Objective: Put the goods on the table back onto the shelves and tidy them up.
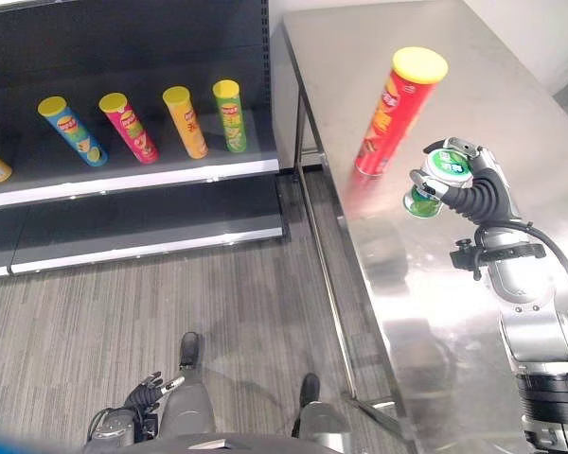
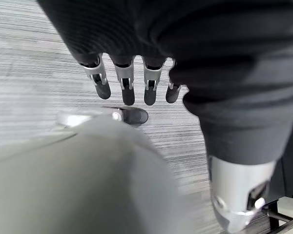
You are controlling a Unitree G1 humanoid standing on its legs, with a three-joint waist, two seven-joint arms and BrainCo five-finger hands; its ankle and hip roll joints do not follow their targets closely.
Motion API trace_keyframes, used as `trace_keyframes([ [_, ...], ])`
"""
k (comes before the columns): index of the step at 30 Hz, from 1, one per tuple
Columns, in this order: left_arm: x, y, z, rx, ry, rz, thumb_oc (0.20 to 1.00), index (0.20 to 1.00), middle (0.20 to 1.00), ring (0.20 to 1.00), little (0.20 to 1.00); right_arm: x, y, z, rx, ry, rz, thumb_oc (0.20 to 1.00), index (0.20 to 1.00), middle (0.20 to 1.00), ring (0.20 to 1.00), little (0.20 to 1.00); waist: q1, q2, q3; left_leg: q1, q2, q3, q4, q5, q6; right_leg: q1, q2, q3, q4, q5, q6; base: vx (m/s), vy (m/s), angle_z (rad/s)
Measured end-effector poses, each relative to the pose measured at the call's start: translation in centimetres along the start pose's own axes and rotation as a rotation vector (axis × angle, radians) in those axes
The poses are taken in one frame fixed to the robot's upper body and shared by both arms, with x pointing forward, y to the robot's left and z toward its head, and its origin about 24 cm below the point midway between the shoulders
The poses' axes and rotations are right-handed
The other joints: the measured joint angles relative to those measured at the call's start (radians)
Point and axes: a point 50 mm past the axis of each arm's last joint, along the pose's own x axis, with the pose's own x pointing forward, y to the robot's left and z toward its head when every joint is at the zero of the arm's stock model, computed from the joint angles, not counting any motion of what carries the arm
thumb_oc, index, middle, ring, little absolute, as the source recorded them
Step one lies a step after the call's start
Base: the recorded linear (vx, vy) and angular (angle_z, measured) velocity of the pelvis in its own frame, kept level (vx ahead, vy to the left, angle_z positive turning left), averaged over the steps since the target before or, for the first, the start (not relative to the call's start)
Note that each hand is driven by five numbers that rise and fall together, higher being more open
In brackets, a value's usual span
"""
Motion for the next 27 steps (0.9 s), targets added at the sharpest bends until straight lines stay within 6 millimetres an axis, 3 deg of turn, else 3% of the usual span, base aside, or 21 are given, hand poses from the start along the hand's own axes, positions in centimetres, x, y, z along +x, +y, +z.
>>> trace_keyframes([
  [1,0.0,0.2,0.0,0.003,0.001,0.004,1.000,1.000,1.000,1.000,1.000,-0.2,-0.1,-0.1,0.002,0.009,-0.017,0.200,0.200,0.200,0.200,0.200,-0.005,0.013,-0.013,0.021,-0.036,-0.007,0.000,0.037,0.016,0.018,-0.027,0.000,0.001,-0.007,0.015,0.15,0.418,0.14],
  [2,0.1,0.9,0.5,0.027,-0.010,0.018,1.000,1.000,1.000,1.000,1.000,-0.4,0.5,0.1,0.022,0.013,-0.022,0.200,0.200,0.200,0.200,0.200,-0.009,-0.023,-0.023,0.026,-0.093,0.025,0.022,0.049,0.038,0.020,-0.093,0.008,0.030,-0.008,0.017,0.12,0.416,-0.01],
  [5,0.2,2.4,1.8,0.062,-0.040,0.048,1.000,1.000,1.000,1.000,1.000,-0.6,1.8,1.2,0.047,-0.024,0.003,0.200,0.200,0.200,0.200,0.200,-0.010,-0.064,-0.054,0.049,-0.190,0.068,0.035,0.025,0.121,-0.037,-0.197,0.016,0.153,0.029,-0.015,0.10,0.393,-0.05],
  [7,0.2,3.8,2.8,0.101,-0.063,0.078,1.000,1.000,1.000,1.000,1.000,-0.3,2.3,1.9,0.057,-0.056,0.020,0.200,0.200,0.200,0.200,0.200,0.001,-0.078,-0.071,0.068,-0.234,0.081,0.033,0.005,0.159,-0.065,-0.245,0.022,0.216,0.096,-0.009,0.10,0.345,0.00],
  [8,0.1,5.0,3.4,0.145,-0.079,0.102,1.000,1.000,1.000,1.000,1.000,0.2,2.3,2.3,0.057,-0.080,0.013,0.200,0.200,0.200,0.200,0.200,0.005,-0.080,-0.074,0.089,-0.259,0.082,0.031,-0.015,0.193,-0.120,-0.289,0.025,0.349,0.125,-0.015,0.12,0.263,0.13],
  [9,0.1,5.1,3.5,0.153,-0.081,0.104,1.000,1.000,1.000,1.000,1.000,0.3,2.2,2.3,0.049,-0.081,0.014,0.200,0.200,0.200,0.200,0.200,0.004,-0.081,-0.076,0.099,-0.272,0.065,0.031,-0.025,0.210,-0.139,-0.286,0.043,0.395,0.126,-0.011,0.18,0.305,0.25],
  [11,0.0,5.5,3.6,0.171,-0.079,0.111,1.000,1.000,1.000,1.000,1.000,0.1,2.2,2.2,0.016,-0.076,0.025,0.200,0.200,0.200,0.200,0.200,-0.004,-0.076,-0.085,0.108,-0.280,0.039,0.031,-0.033,0.228,-0.162,-0.266,0.109,0.465,0.057,0.012,0.15,0.191,0.41],
  [12,0.1,5.1,3.5,0.188,-0.073,0.098,1.000,1.000,1.000,1.000,1.000,0.3,1.9,2.3,-0.015,-0.087,0.036,0.200,0.200,0.200,0.200,0.200,-0.008,-0.059,-0.086,0.122,-0.281,0.013,0.023,-0.034,0.242,-0.178,-0.215,0.151,0.460,-0.005,0.036,0.10,0.080,0.53],
  [13,0.0,4.9,3.1,0.206,-0.059,0.089,1.000,1.000,1.000,1.000,1.000,0.3,1.6,2.3,-0.028,-0.087,0.036,0.200,0.200,0.200,0.200,0.200,-0.017,-0.050,-0.089,0.126,-0.280,0.004,0.024,-0.032,0.241,-0.176,-0.195,0.151,0.438,-0.017,0.042,0.12,0.116,0.42],
  [14,0.1,4.1,2.9,0.240,-0.052,0.058,1.000,1.000,1.000,1.000,1.000,0.8,1.1,2.7,-0.051,-0.108,0.031,0.200,0.200,0.200,0.200,0.200,-0.015,-0.036,-0.086,0.156,-0.280,-0.026,0.013,-0.043,0.260,-0.208,-0.140,0.135,0.381,-0.049,0.026,0.11,0.082,0.48],
  [16,0.3,3.0,2.6,0.253,-0.046,0.025,1.000,1.000,1.000,1.000,1.000,1.5,0.4,3.3,-0.075,-0.146,0.011,0.200,0.200,0.200,0.200,0.200,-0.035,-0.020,-0.081,0.186,-0.271,-0.061,-0.002,-0.038,0.261,-0.235,-0.055,0.138,0.271,-0.055,0.012,0.14,0.052,0.57],
  [18,0.4,2.1,2.7,0.248,-0.051,0.002,1.000,1.000,1.000,1.000,1.000,1.9,-0.1,3.8,-0.093,-0.175,-0.002,0.200,0.200,0.200,0.200,0.200,-0.042,-0.029,-0.082,0.204,-0.284,-0.104,-0.007,-0.043,0.259,-0.272,-0.010,0.164,0.216,-0.047,0.006,0.09,0.025,0.68],
  [19,0.5,1.4,2.8,0.244,-0.057,-0.012,1.000,1.000,1.000,1.000,1.000,2.2,-0.5,4.2,-0.124,-0.195,0.004,0.200,0.200,0.200,0.200,0.200,-0.060,-0.029,-0.081,0.204,-0.285,-0.124,-0.007,-0.035,0.255,-0.284,0.022,0.218,0.180,-0.036,0.011,0.00,-0.019,0.93],
  [23,0.5,1.5,2.7,0.250,-0.054,-0.018,1.000,1.000,1.000,1.000,1.000,3.4,-1.9,6.0,-0.185,-0.292,-0.015,0.200,0.200,0.200,0.200,0.200,-0.058,-0.092,-0.078,0.211,-0.341,-0.184,-0.003,-0.047,0.237,-0.290,-0.018,0.233,0.117,0.055,0.012,0.01,-0.069,0.58],
  [24,0.4,1.6,2.4,0.250,-0.044,-0.016,1.000,1.000,1.000,1.000,1.000,4.0,-2.4,7.0,-0.201,-0.335,-0.032,0.200,0.200,0.200,0.200,0.200,-0.054,-0.101,-0.074,0.194,-0.344,-0.190,0.016,-0.062,0.215,-0.284,-0.019,0.226,0.081,0.125,0.005,0.06,-0.090,0.34],
  [26,0.2,1.5,1.1,0.243,-0.005,-0.017,1.000,1.000,1.000,1.000,1.000,5.6,-2.8,9.6,-0.238,-0.444,-0.029,0.200,0.200,0.200,0.200,0.200,-0.038,-0.095,-0.072,0.175,-0.321,-0.194,0.051,-0.098,0.175,-0.250,0.000,0.194,0.006,0.193,-0.021,0.12,-0.132,0.05],
  [27,0.1,1.5,0.8,0.241,0.006,-0.019,1.000,1.000,1.000,1.000,1.000,6.2,-2.7,10.6,-0.253,-0.490,-0.015,0.200,0.200,0.200,0.200,0.200,-0.033,-0.094,-0.072,0.178,-0.308,-0.193,0.061,-0.113,0.165,-0.236,0.013,0.185,-0.001,0.199,-0.031,0.12,-0.140,0.06],
])
